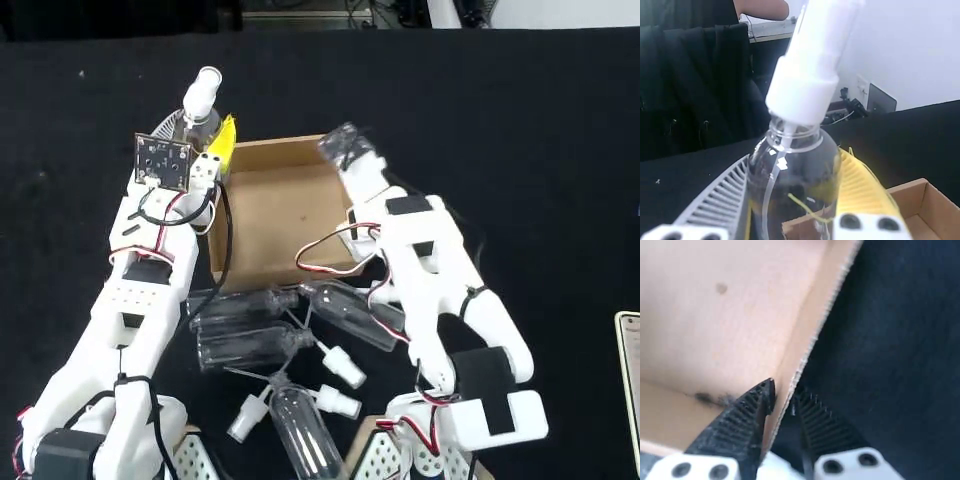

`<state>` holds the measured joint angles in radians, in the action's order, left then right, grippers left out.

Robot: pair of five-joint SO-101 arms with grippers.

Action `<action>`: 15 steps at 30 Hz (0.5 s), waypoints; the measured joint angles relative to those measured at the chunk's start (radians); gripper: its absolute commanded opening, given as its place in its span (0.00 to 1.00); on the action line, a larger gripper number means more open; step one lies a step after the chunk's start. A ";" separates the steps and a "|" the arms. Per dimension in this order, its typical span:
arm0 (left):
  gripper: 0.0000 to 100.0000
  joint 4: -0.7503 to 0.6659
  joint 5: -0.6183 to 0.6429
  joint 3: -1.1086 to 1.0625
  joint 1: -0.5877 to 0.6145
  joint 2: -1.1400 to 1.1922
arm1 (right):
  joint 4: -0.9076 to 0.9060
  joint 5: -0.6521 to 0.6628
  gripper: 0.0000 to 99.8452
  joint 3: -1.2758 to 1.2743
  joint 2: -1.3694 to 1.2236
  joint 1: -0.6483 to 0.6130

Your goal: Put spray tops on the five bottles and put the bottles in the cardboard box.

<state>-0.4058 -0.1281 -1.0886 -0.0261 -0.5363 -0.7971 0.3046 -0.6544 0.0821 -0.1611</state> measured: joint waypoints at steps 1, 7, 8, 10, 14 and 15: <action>0.03 0.000 0.000 -0.002 0.000 0.000 | -0.018 -0.057 0.01 0.000 0.000 0.000; 0.03 0.003 0.000 -0.018 0.000 0.000 | -0.112 -0.184 0.01 -0.012 0.021 0.000; 0.03 0.005 0.000 -0.018 0.000 0.000 | -0.112 -0.203 0.01 -0.031 0.043 0.000; 0.03 0.017 0.000 -0.018 0.000 0.000 | -0.106 -0.236 0.01 -0.087 0.101 0.000; 0.03 0.043 0.000 -0.018 -0.006 0.000 | -0.049 -0.255 0.01 -0.206 0.209 0.000; 0.03 0.043 0.000 -0.018 -0.006 0.000 | -0.043 -0.255 0.01 -0.226 0.224 0.000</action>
<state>-0.3629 -0.1281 -1.1070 -0.0322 -0.5363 -0.8401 0.0499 -0.8800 0.3061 -0.1611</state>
